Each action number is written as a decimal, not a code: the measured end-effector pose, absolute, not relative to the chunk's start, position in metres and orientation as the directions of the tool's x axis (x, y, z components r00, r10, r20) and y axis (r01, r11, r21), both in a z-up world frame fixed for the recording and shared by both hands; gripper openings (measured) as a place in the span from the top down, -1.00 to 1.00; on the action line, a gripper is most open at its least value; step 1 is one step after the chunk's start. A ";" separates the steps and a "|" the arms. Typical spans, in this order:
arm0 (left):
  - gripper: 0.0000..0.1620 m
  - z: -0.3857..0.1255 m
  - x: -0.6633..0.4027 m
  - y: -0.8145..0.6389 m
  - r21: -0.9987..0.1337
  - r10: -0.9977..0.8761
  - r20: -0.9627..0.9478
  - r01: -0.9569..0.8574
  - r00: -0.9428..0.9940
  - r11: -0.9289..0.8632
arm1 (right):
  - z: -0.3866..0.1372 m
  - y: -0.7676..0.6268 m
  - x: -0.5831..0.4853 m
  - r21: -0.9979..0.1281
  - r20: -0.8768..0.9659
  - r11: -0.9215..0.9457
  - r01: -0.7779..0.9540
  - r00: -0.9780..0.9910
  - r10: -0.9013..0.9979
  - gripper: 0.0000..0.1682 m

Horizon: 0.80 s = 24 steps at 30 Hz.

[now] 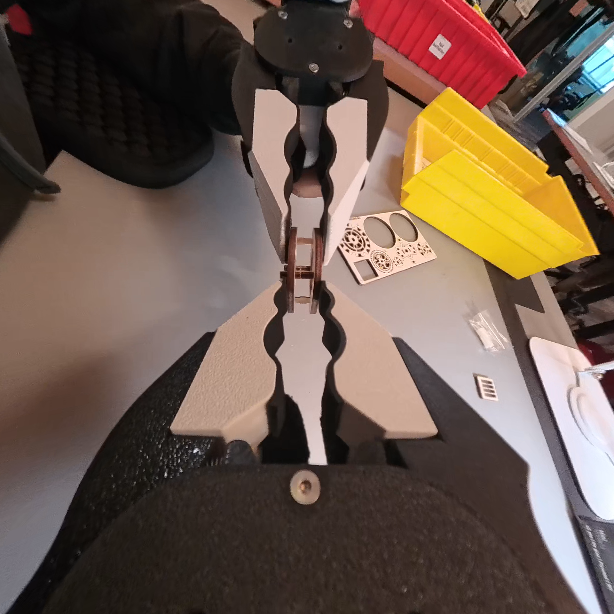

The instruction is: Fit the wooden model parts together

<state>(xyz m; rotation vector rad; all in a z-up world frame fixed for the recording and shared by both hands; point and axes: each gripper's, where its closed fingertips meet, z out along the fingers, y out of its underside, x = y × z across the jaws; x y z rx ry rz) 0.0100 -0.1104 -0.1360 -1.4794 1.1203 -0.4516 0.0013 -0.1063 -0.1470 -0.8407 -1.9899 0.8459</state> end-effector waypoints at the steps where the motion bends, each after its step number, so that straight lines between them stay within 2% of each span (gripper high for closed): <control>1: 0.78 -0.136 0.010 -0.110 -0.910 -0.821 -0.328 -0.389 0.467 0.142 | -0.147 -0.106 0.001 -0.787 0.412 0.561 0.257 -0.459 0.787 0.82; 7: 0.80 -0.124 0.010 -0.111 -0.902 -0.786 -0.389 -0.371 0.481 0.220 | -0.134 -0.108 -0.004 -0.802 0.482 0.575 0.161 -0.394 0.783 0.80; 10: 0.79 -0.108 0.008 -0.114 -0.934 -0.793 -0.347 -0.256 0.500 0.248 | -0.121 -0.105 -0.001 -0.858 0.427 0.501 0.116 -0.382 0.820 0.72; 12: 0.80 -0.093 0.005 -0.118 -0.956 -0.808 -0.291 -0.118 0.513 0.270 | -0.115 -0.108 0.001 -0.896 0.374 0.437 0.077 -0.400 0.837 0.71; 17: 0.78 -0.082 0.003 -0.124 -0.973 -0.868 -0.157 0.078 0.472 0.218 | -0.105 -0.113 0.002 -0.927 0.318 0.371 0.050 -0.420 0.850 0.80; 22: 0.63 -0.096 -0.001 -0.111 -0.983 -0.836 -0.185 -0.095 0.516 0.158 | -0.123 -0.105 0.003 -0.850 0.392 0.496 0.177 -0.417 0.820 0.81; 23: 0.62 -0.101 0.001 -0.111 -0.978 -0.835 -0.202 -0.148 0.512 0.145 | -0.127 -0.104 0.002 -0.830 0.407 0.520 0.201 -0.419 0.812 0.81; 24: 0.71 -0.106 0.005 -0.112 -0.972 -0.842 -0.214 -0.195 0.495 0.132 | -0.131 -0.102 0.002 -0.806 0.430 0.548 0.224 -0.415 0.802 0.81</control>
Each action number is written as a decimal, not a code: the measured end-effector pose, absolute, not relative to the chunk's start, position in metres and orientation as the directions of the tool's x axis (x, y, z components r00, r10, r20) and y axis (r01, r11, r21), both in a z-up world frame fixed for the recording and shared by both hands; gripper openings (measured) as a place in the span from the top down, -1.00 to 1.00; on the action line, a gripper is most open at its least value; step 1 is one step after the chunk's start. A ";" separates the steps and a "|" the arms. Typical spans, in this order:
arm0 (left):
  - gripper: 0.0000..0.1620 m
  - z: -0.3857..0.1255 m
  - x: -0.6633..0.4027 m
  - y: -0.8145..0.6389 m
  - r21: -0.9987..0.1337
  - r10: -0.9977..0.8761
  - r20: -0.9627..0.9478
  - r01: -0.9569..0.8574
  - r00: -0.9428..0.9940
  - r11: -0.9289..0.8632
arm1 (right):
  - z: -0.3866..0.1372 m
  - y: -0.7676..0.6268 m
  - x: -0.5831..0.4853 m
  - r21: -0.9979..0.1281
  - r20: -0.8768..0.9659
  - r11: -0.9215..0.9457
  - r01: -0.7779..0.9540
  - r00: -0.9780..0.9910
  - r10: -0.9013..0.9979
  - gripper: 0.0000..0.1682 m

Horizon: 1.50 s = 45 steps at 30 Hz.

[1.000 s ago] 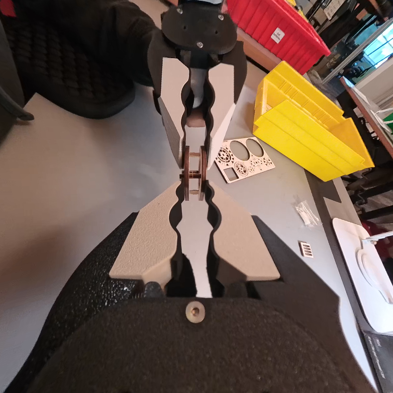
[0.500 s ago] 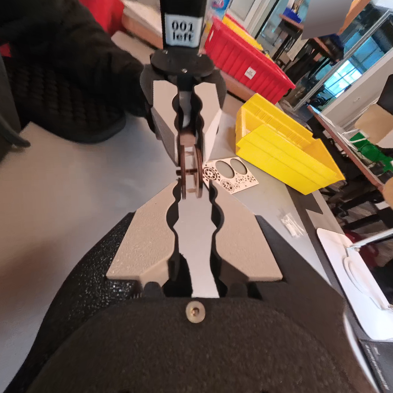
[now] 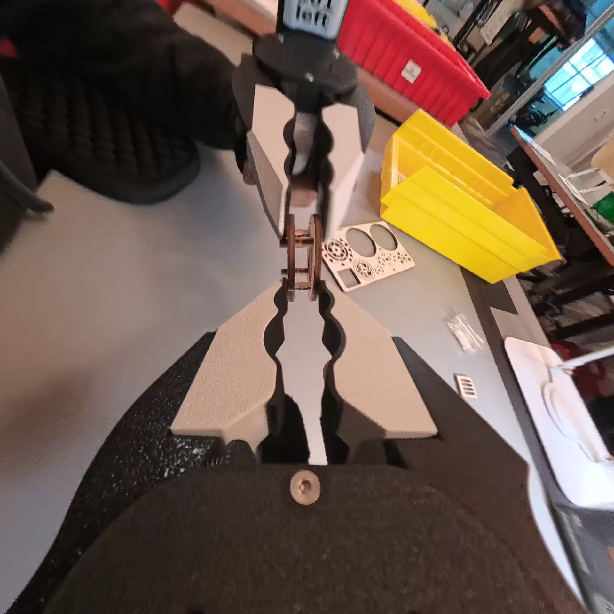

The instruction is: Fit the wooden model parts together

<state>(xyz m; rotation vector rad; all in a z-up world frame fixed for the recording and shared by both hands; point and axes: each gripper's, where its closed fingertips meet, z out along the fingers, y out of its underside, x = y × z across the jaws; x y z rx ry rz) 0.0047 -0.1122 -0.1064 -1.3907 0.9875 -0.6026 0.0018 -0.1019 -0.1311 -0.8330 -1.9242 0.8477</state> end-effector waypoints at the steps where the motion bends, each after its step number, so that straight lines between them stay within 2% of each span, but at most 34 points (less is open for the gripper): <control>1: 0.78 -0.111 0.006 -0.113 -0.965 -0.846 -0.224 -0.233 0.483 0.122 | -0.133 -0.100 0.002 -0.788 0.450 0.569 0.234 -0.412 0.793 0.82; 5: 0.78 -0.108 0.006 -0.116 -0.967 -0.850 -0.228 -0.212 0.474 0.140 | -0.125 -0.105 0.003 -0.826 0.430 0.536 0.176 -0.417 0.801 0.81; 12: 0.79 -0.083 -0.001 -0.120 -0.989 -0.894 -0.052 0.099 0.445 0.107 | -0.113 -0.107 0.005 -0.939 0.255 0.330 0.099 -0.442 0.860 0.74; 19: 0.78 -0.076 -0.001 -0.126 -0.972 -0.924 0.013 0.220 0.382 0.077 | -0.107 -0.115 0.004 -0.958 0.205 0.274 0.082 -0.472 0.857 0.82; 23: 0.75 -0.089 -0.006 -0.117 -0.996 -0.903 0.003 0.085 0.429 0.037 | -0.120 -0.103 0.002 -0.915 0.258 0.363 0.176 -0.434 0.863 0.84; 25: 0.60 -0.091 -0.008 -0.112 -0.999 -0.882 -0.041 -0.017 0.469 0.038 | -0.132 -0.098 0.000 -0.849 0.345 0.469 0.244 -0.416 0.841 0.84; 28: 0.54 -0.112 0.001 -0.109 -0.967 -0.863 -0.146 -0.253 0.483 0.022 | -0.142 -0.100 -0.004 -0.782 0.417 0.549 0.295 -0.407 0.812 0.84; 30: 0.62 -0.130 0.003 -0.103 -0.913 -0.836 -0.239 -0.407 0.494 0.021 | -0.145 -0.100 -0.006 -0.740 0.464 0.594 0.315 -0.400 0.790 0.84; 31: 0.75 -0.136 0.005 -0.103 -0.892 -0.830 -0.275 -0.452 0.486 0.031 | -0.147 -0.101 -0.006 -0.730 0.470 0.602 0.323 -0.402 0.786 0.84; 37: 0.77 -0.129 0.007 -0.107 -0.895 -0.823 -0.327 -0.433 0.465 0.111 | -0.137 -0.106 -0.005 -0.727 0.547 0.648 0.226 -0.381 0.746 0.82; 45: 0.77 -0.125 0.011 -0.113 -0.919 -0.841 -0.308 -0.369 0.445 0.141 | -0.135 -0.112 0.000 -0.755 0.503 0.622 0.208 -0.425 0.753 0.84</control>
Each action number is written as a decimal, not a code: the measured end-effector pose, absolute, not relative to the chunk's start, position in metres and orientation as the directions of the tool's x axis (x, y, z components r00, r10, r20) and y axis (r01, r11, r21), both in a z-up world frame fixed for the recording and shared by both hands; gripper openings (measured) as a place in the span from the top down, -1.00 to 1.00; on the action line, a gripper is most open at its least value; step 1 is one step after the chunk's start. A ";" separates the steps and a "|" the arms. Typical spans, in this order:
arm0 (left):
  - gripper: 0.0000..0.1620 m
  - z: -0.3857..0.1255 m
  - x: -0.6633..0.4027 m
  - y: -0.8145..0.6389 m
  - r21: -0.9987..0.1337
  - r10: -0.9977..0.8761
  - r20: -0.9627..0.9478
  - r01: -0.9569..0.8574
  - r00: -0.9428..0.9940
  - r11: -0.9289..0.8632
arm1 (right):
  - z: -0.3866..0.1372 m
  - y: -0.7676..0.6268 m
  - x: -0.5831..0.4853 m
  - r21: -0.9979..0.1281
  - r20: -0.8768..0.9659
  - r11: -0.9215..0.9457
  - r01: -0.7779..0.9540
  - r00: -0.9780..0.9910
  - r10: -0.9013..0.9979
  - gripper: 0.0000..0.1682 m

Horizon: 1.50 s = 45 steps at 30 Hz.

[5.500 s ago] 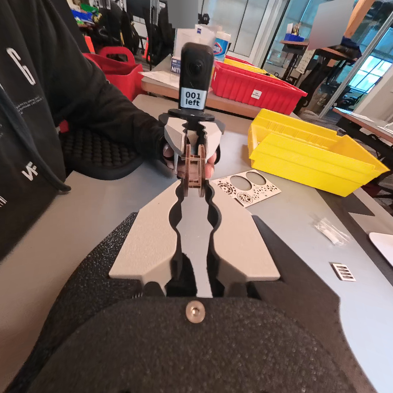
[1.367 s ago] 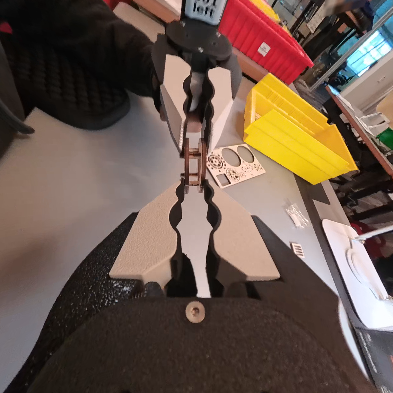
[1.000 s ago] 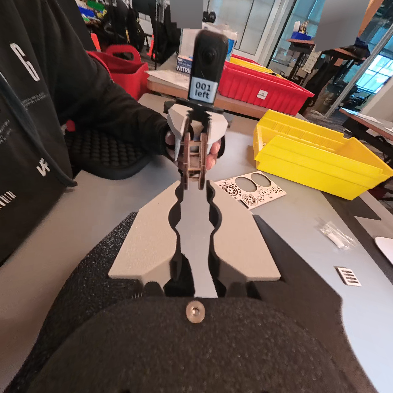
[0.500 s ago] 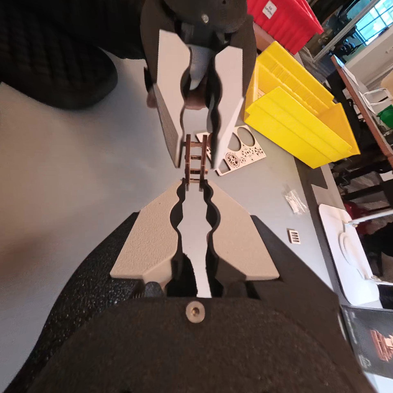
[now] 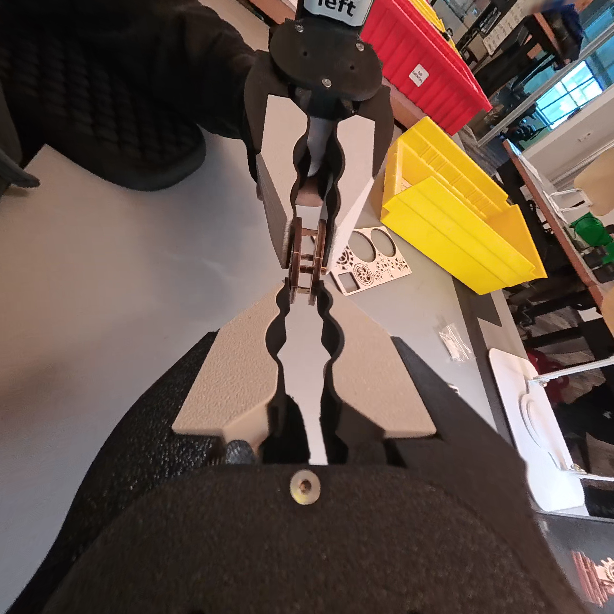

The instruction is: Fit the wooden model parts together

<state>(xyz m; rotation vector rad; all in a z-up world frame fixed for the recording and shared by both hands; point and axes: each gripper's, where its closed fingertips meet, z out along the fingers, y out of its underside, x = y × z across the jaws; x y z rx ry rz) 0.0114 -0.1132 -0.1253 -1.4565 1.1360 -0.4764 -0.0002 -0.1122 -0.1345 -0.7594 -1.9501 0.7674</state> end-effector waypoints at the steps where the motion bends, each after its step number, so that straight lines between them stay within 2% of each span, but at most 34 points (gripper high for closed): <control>1: 0.77 -0.126 0.011 -0.113 -0.917 -0.840 -0.312 -0.374 0.444 0.143 | -0.135 -0.112 0.000 -0.754 0.501 0.622 0.211 -0.426 0.753 0.84; 11: 0.76 -0.113 0.002 -0.107 -0.831 -0.697 -0.524 -0.473 0.490 0.292 | -0.117 -0.104 -0.003 -0.608 0.746 0.788 0.099 -0.271 0.609 0.82; 19: 0.78 -0.106 0.007 -0.115 -0.831 -0.696 -0.538 -0.435 0.475 0.346 | -0.116 -0.107 -0.002 -0.701 0.668 0.711 0.057 -0.296 0.683 0.82; 22: 0.76 -0.102 0.008 -0.115 -0.827 -0.674 -0.553 -0.422 0.490 0.372 | -0.112 -0.108 -0.002 -0.685 0.696 0.729 0.024 -0.277 0.663 0.83; 26: 0.43 -0.092 -0.005 -0.111 -0.878 -0.682 -0.478 -0.336 0.553 0.342 | -0.105 -0.107 0.001 -0.656 0.734 0.755 -0.013 -0.245 0.634 0.83; 28: 0.39 -0.094 -0.009 -0.111 -0.891 -0.701 -0.451 -0.318 0.552 0.323 | -0.103 -0.110 0.001 -0.655 0.739 0.755 -0.036 -0.241 0.629 0.83; 33: 0.58 -0.100 -0.005 -0.116 -0.895 -0.737 -0.439 -0.318 0.513 0.312 | -0.095 -0.112 0.004 -0.701 0.704 0.709 -0.082 -0.237 0.669 0.83; 35: 0.72 -0.098 -0.007 -0.114 -0.900 -0.734 -0.431 -0.311 0.525 0.307 | -0.095 -0.113 0.005 -0.727 0.677 0.681 -0.087 -0.254 0.690 0.83; 38: 0.75 -0.102 -0.009 -0.111 -0.895 -0.734 -0.428 -0.359 0.527 0.264 | -0.102 -0.105 0.002 -0.785 0.603 0.619 -0.039 -0.278 0.747 0.82; 42: 0.76 -0.115 -0.015 -0.103 -0.875 -0.724 -0.429 -0.449 0.540 0.183 | -0.095 -0.102 0.005 -0.843 0.513 0.537 -0.004 -0.306 0.802 0.67; 45: 0.79 -0.129 -0.015 -0.099 -0.837 -0.725 -0.448 -0.531 0.523 0.134 | -0.092 -0.115 0.003 -0.837 0.501 0.545 0.036 -0.348 0.792 0.56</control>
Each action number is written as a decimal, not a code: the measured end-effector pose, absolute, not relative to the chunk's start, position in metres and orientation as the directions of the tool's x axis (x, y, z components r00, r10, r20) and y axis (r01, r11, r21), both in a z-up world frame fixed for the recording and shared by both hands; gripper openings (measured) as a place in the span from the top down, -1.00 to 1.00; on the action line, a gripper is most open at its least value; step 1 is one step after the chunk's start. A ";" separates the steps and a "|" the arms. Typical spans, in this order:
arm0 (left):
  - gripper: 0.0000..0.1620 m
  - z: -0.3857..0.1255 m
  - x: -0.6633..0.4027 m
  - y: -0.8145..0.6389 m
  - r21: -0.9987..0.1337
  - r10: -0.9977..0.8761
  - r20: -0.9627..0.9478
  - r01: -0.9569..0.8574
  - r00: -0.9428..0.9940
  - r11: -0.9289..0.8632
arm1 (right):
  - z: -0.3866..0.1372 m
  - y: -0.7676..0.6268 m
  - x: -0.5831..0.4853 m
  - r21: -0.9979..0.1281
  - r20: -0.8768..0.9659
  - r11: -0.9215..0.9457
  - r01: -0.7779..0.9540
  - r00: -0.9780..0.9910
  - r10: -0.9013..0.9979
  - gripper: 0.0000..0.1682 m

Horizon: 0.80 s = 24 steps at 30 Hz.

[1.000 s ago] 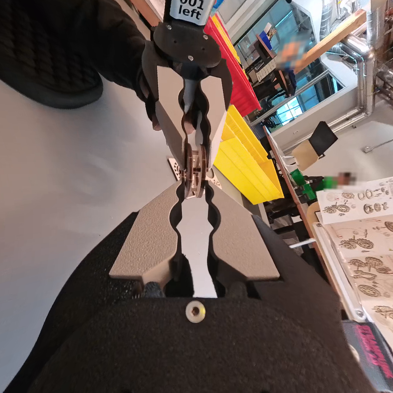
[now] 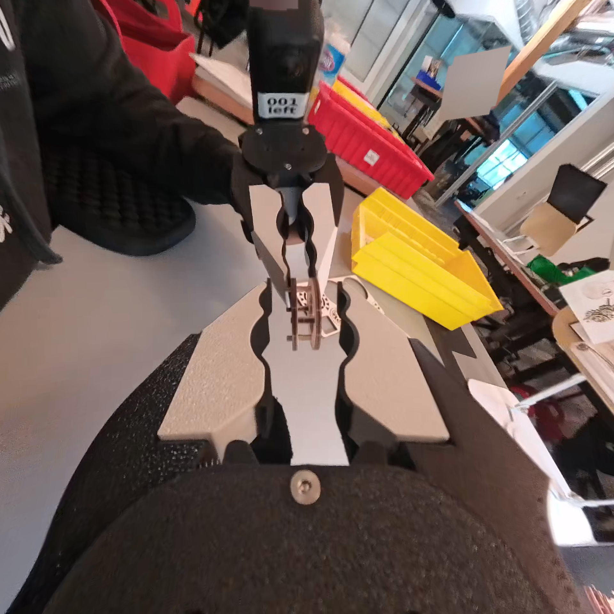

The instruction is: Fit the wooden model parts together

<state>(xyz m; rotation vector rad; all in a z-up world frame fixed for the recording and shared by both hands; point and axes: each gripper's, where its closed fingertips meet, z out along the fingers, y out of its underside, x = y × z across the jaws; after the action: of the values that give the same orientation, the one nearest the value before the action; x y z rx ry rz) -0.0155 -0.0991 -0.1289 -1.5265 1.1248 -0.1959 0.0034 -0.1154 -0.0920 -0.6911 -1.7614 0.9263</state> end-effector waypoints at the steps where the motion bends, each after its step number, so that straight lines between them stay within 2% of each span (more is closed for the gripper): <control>1: 0.79 -0.132 -0.013 -0.099 -0.827 -0.728 -0.456 -0.546 0.512 0.135 | -0.097 -0.116 0.000 -0.824 0.511 0.563 0.068 -0.343 0.789 0.56; 4: 0.79 -0.135 -0.007 -0.099 -0.817 -0.732 -0.467 -0.559 0.496 0.142 | -0.122 -0.110 -0.007 -0.773 0.524 0.605 0.193 -0.343 0.779 0.64; 6: 0.79 -0.136 -0.005 -0.100 -0.807 -0.730 -0.479 -0.571 0.487 0.149 | -0.130 -0.106 -0.009 -0.767 0.524 0.607 0.210 -0.342 0.780 0.78; 24: 0.78 -0.143 -0.006 -0.102 -0.807 -0.742 -0.458 -0.579 0.490 0.116 | -0.135 -0.108 -0.009 -0.814 0.483 0.565 0.137 -0.382 0.788 0.81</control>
<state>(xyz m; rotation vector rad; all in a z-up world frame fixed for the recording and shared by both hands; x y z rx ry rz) -0.0058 -0.1020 -0.1426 -1.5609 1.1799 -0.1729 -0.0093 -0.1082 -0.1347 -0.7542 -1.8517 0.8629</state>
